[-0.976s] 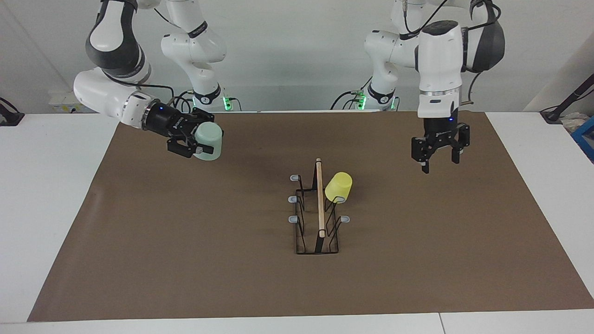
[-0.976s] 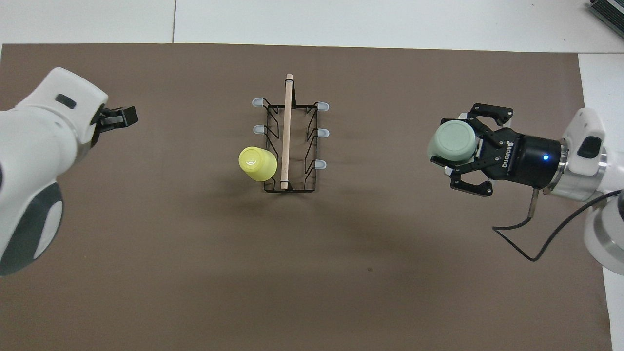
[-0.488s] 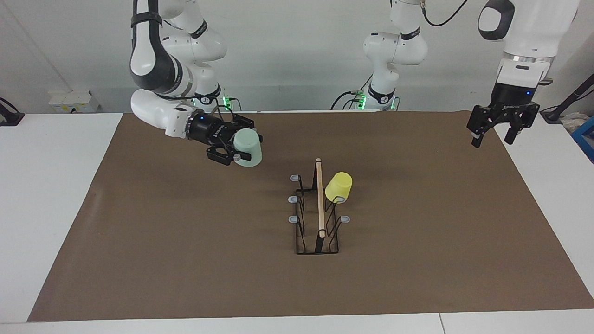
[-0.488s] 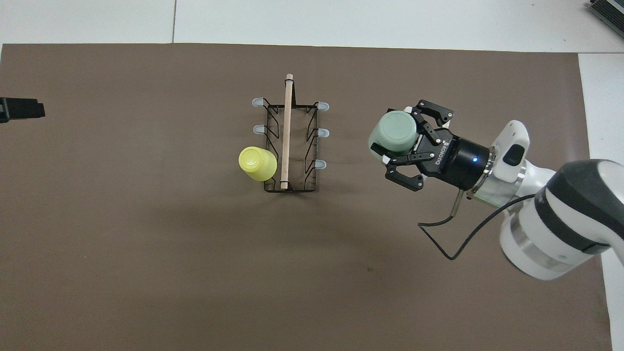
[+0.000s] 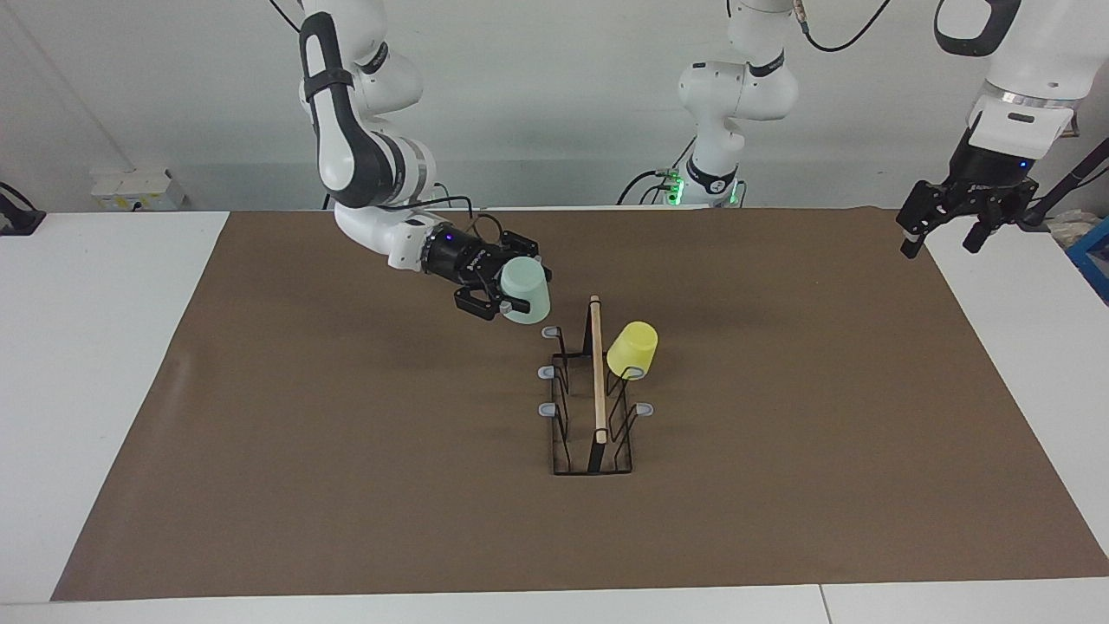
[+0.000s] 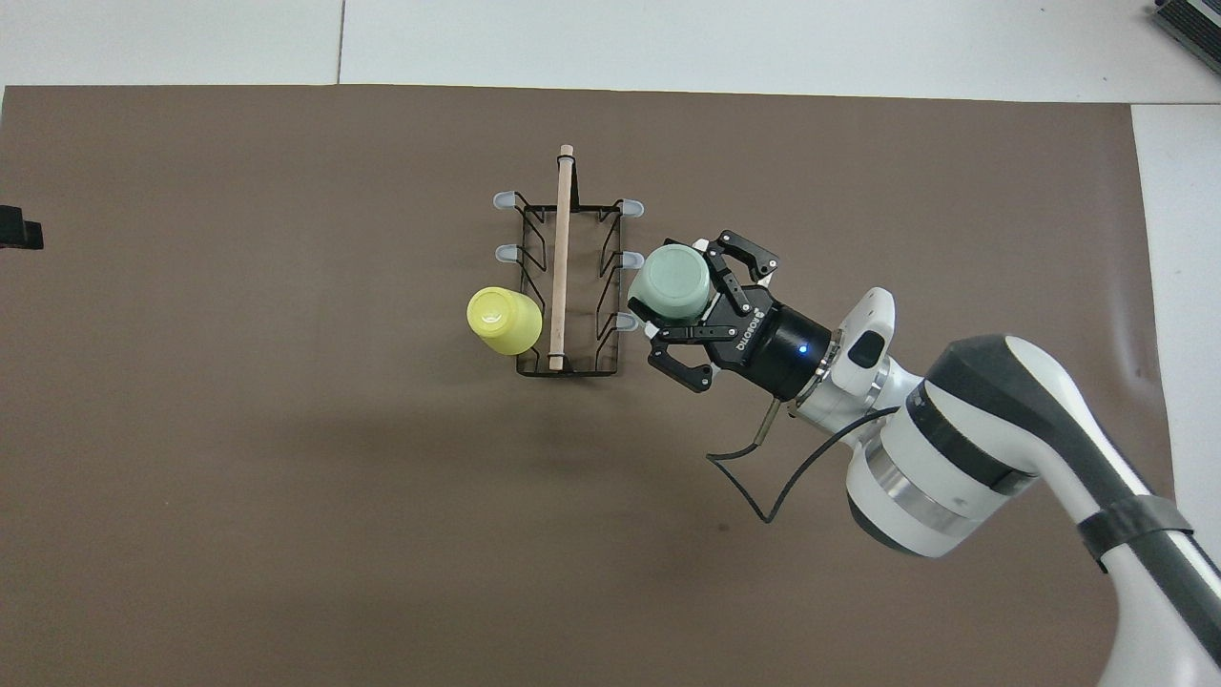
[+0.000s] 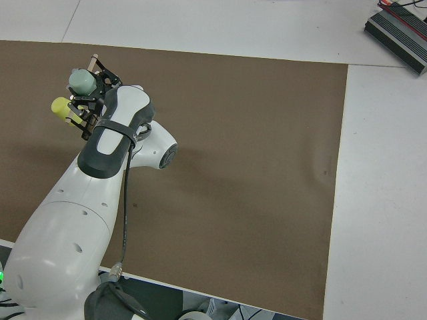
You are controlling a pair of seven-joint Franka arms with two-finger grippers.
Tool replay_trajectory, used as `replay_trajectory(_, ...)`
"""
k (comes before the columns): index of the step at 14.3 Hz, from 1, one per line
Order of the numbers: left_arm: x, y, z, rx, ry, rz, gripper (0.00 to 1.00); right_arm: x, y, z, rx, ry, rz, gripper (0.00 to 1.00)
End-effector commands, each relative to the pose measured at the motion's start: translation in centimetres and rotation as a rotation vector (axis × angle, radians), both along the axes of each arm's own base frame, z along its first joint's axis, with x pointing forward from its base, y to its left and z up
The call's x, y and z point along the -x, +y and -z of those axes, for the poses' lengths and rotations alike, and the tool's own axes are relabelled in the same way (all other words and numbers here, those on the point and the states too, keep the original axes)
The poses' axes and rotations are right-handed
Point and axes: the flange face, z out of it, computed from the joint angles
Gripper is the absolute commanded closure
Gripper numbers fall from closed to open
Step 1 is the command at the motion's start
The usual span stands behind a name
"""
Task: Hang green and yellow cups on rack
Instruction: 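Hang the green cup on a rack peg and open the right gripper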
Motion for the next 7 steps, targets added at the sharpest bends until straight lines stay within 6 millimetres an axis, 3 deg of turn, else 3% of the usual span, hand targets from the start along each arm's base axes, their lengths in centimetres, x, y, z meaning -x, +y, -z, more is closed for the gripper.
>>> replay_trajectory(1,0.8,0.6,-0.5,0.019,0.035,0.024,0.00,0.4,0.7,0.7,0.006,-0.004,0.032,1.00)
replay_trajectory(2,1.1,0.6,-0.1,0.022,0.049,0.025,0.00,0.6,1.3,1.1,-0.004,0.004,0.035,1.00)
replay_trajectory(7,1.7,-3.9,0.6,0.013,0.069,0.090,0.00,0.3,2.4,4.6,-0.030,-0.015,0.041,1.00)
